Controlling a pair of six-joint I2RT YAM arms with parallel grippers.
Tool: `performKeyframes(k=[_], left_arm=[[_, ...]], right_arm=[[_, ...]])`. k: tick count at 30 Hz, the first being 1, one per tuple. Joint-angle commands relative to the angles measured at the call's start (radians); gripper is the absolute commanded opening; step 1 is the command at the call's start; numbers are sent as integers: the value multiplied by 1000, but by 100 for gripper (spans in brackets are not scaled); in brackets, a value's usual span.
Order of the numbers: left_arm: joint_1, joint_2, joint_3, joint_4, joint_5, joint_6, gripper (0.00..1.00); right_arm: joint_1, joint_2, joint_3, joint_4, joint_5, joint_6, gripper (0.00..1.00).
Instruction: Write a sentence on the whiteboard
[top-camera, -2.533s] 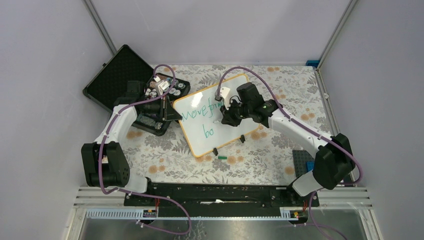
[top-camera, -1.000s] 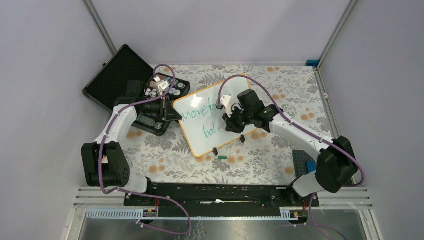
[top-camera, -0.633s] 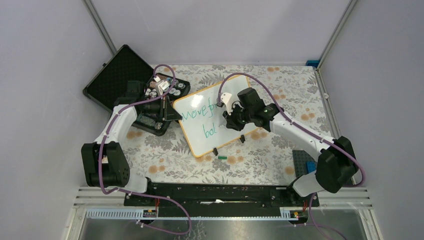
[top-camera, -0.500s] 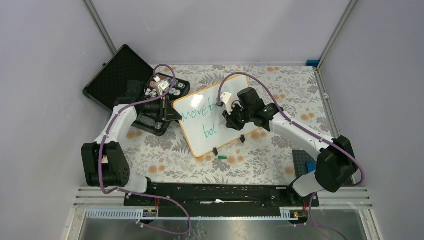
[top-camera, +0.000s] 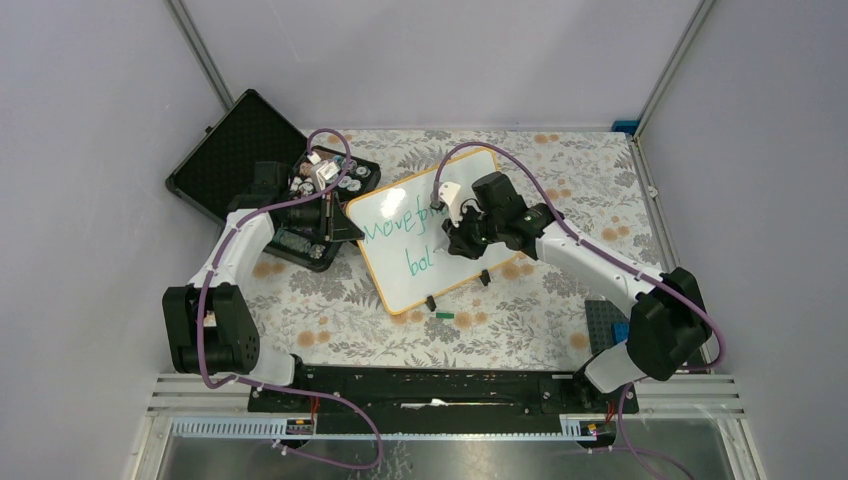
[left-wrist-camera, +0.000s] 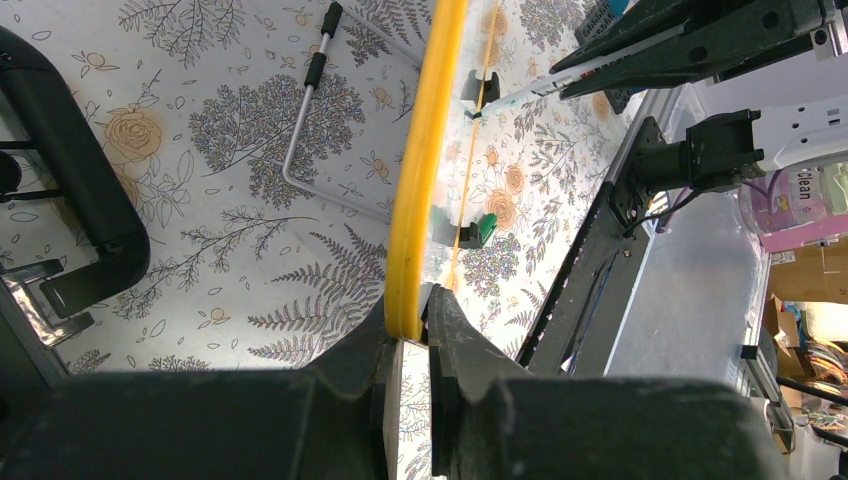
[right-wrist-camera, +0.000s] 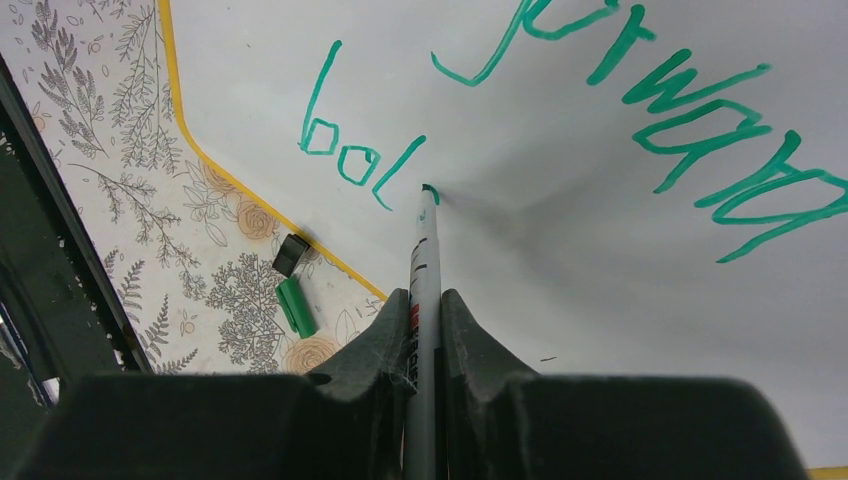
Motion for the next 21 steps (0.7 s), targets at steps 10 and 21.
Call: performKeyframes(k=[10, 21], left_arm=[[-4, -17, -13, 59, -95, 83, 0], [-4, -16, -11, 58, -96, 81, 0]], right_arm=[[13, 3, -28, 30, -5, -10, 0], [13, -23, -60, 29, 23, -24, 0]])
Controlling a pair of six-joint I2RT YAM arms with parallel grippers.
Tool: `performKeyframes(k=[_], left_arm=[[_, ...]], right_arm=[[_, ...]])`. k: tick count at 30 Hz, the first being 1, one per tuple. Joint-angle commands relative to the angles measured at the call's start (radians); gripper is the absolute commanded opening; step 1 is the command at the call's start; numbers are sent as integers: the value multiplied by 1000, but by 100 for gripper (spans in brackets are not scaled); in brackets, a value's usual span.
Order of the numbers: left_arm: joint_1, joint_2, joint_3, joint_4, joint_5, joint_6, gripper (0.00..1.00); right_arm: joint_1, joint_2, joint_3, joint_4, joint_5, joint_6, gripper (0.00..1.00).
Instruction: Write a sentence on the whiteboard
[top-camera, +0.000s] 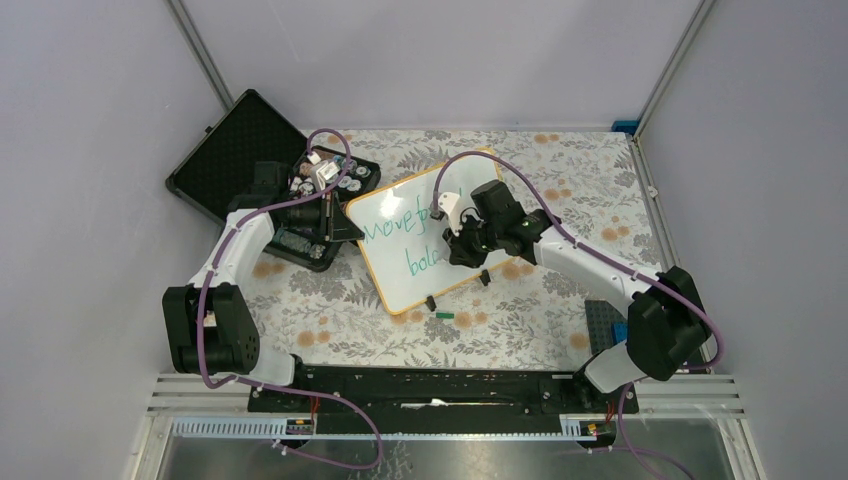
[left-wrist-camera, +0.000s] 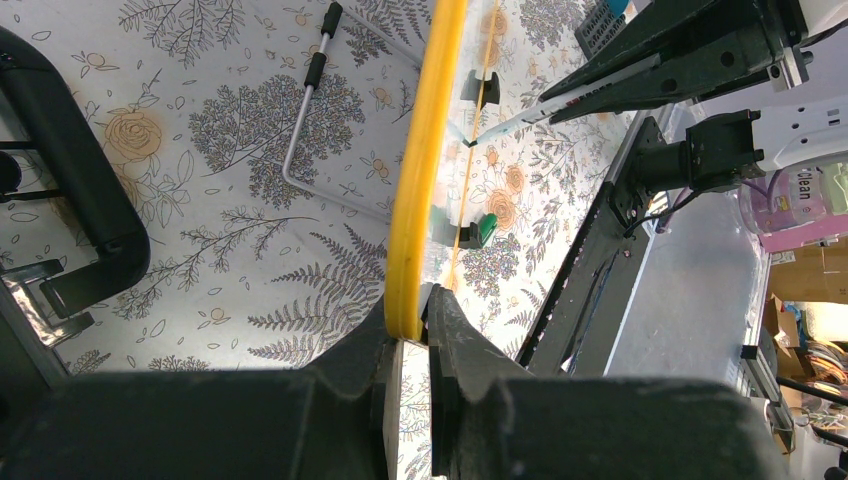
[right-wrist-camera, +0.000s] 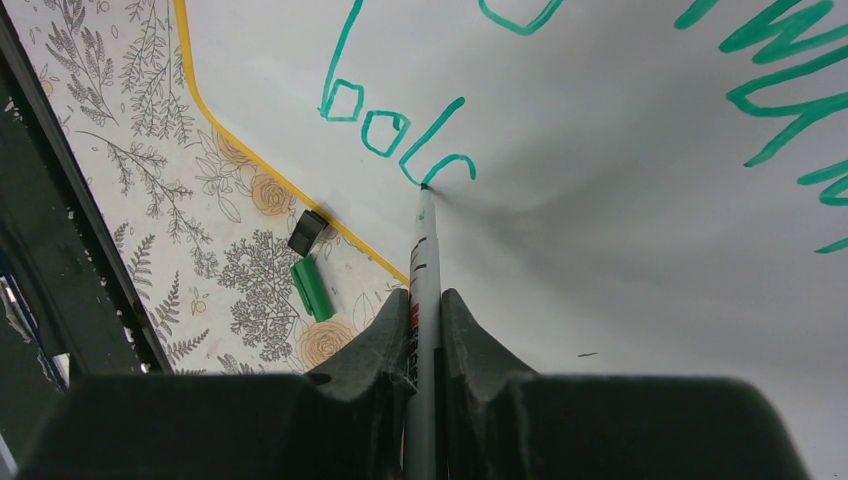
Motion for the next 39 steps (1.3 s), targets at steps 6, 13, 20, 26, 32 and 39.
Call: performKeyframes(k=[6, 13, 20, 26, 32, 39], left_arm=[[-4, -20, -11, 56, -96, 80, 0], [-3, -17, -6, 57, -96, 80, 0], [-4, -11, -6, 57, -92, 81, 0], [-4, -13, -4, 57, -93, 81, 0], [-4, -17, -8, 57, -96, 81, 0], [-3, -12, -6, 57, -96, 83, 0]], right_arm=[[-13, -29, 12, 19, 59, -25, 0], [-31, -24, 47, 6, 67, -36, 0], [-34, -17, 66, 3, 70, -36, 0], [-36, -3, 102, 3, 75, -28, 0], [-45, 11, 140, 3, 89, -28, 0], [-55, 18, 167, 2, 91, -26, 0]])
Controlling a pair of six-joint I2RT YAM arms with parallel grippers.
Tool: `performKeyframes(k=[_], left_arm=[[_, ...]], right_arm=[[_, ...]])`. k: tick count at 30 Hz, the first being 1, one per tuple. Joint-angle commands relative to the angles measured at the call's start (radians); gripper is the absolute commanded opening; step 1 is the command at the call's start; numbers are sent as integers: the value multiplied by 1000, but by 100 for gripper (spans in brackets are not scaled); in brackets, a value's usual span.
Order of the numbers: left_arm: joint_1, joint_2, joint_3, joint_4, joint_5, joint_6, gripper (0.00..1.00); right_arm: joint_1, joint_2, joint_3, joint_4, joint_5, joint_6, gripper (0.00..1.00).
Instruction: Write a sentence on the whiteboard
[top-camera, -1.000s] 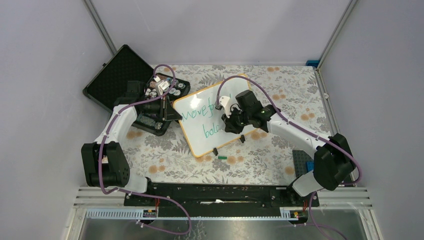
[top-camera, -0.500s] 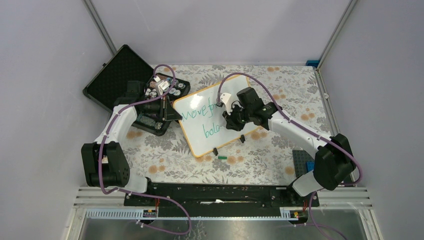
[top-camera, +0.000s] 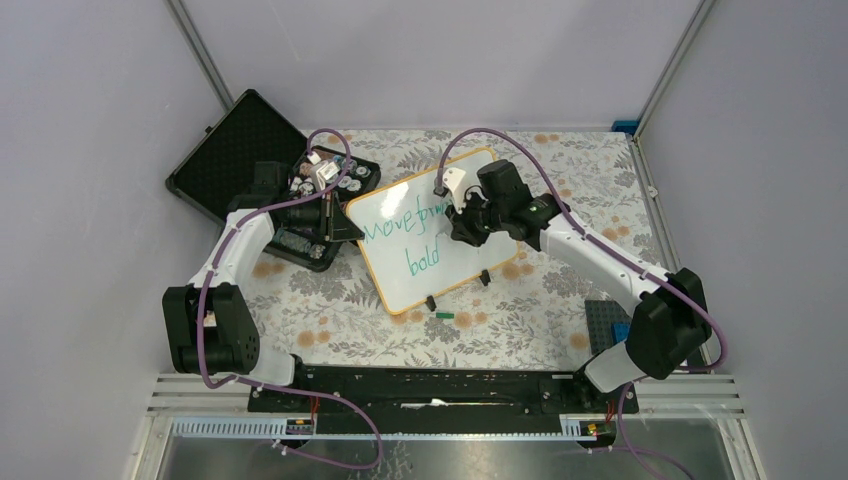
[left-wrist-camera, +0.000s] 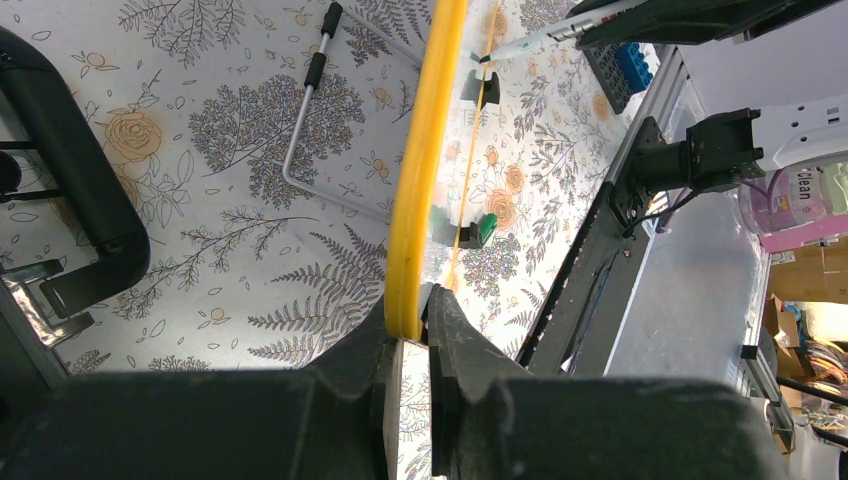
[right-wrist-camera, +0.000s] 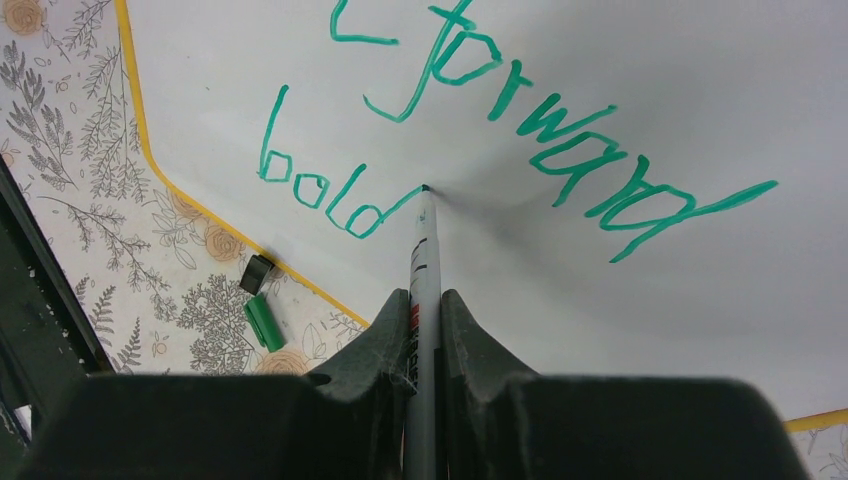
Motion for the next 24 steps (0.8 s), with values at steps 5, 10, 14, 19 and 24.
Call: performKeyframes(k=[5, 10, 14, 19, 24], left_arm=[[-4, -14, -9, 57, -96, 86, 0], [-3, -9, -5, 57, -97, 86, 0], [-4, -5, -4, 57, -95, 84, 0], [-4, -7, -3, 57, -97, 84, 0], [-4, -7, -3, 57, -96, 83, 0]], right_arm=[[-15, 17, 29, 30, 22, -11, 0], [-15, 16, 11, 27, -5, -9, 0], [-15, 15, -7, 26, -17, -8, 0], [-14, 11, -24, 25, -24, -11, 0], [-14, 8, -35, 25, -31, -10, 0]])
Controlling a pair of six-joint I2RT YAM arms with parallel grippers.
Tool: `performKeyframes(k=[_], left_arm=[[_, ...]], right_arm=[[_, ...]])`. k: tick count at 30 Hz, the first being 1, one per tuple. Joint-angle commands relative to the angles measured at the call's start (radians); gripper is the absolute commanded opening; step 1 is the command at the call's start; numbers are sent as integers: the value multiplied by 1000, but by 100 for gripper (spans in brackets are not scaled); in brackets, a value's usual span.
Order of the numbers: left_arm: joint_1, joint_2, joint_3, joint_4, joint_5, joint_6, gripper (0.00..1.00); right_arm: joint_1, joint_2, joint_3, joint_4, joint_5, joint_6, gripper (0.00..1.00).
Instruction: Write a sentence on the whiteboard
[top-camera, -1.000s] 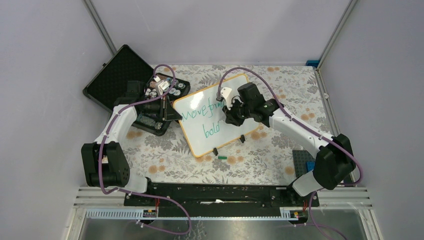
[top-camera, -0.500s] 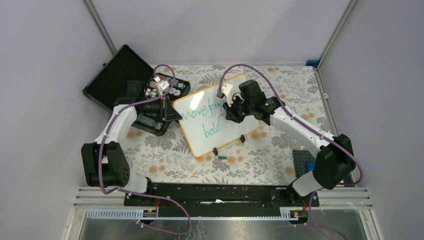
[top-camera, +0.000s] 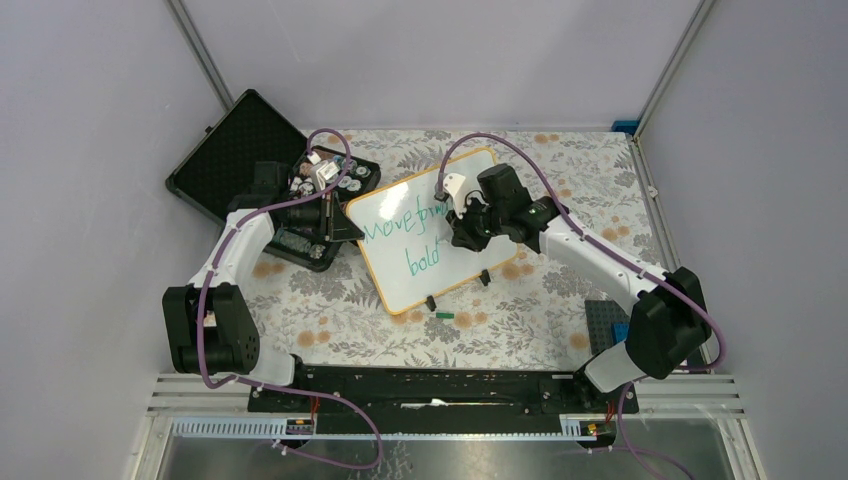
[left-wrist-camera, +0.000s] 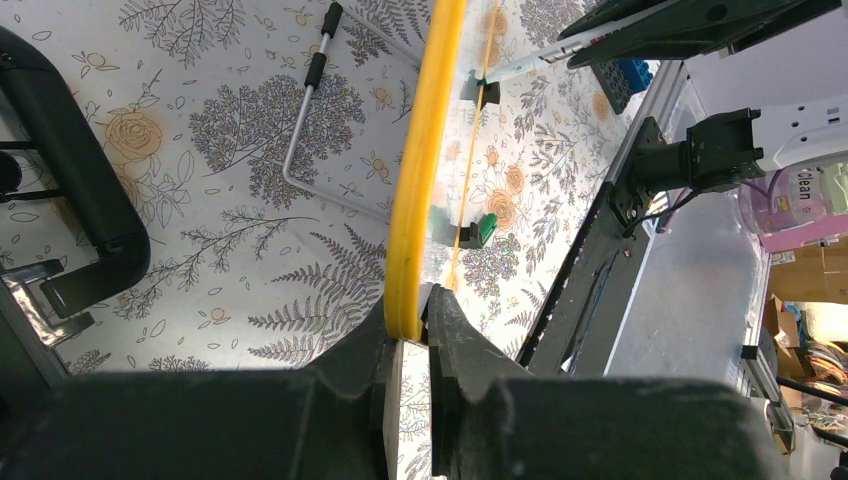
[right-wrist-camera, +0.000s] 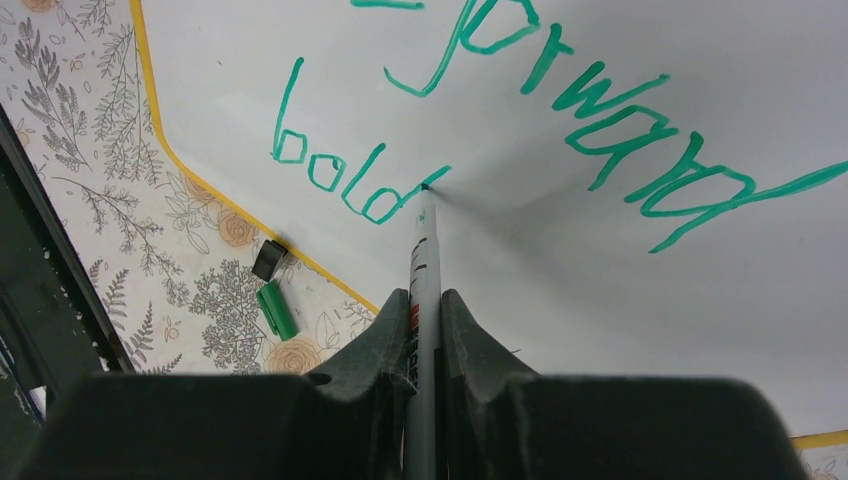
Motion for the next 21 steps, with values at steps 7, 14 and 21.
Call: performKeyframes(k=[7, 14, 21], left_arm=[[-4, -6, -3, 58, -95, 83, 0], [-3, -9, -4, 56, -96, 83, 0], [-4, -9, -4, 58, -98, 85, 0]], right_arm=[[-1, 5, -24, 21, -8, -15, 0], [11, 7, -39, 21, -11, -15, 0], [15, 6, -55, 22, -6, -18, 0]])
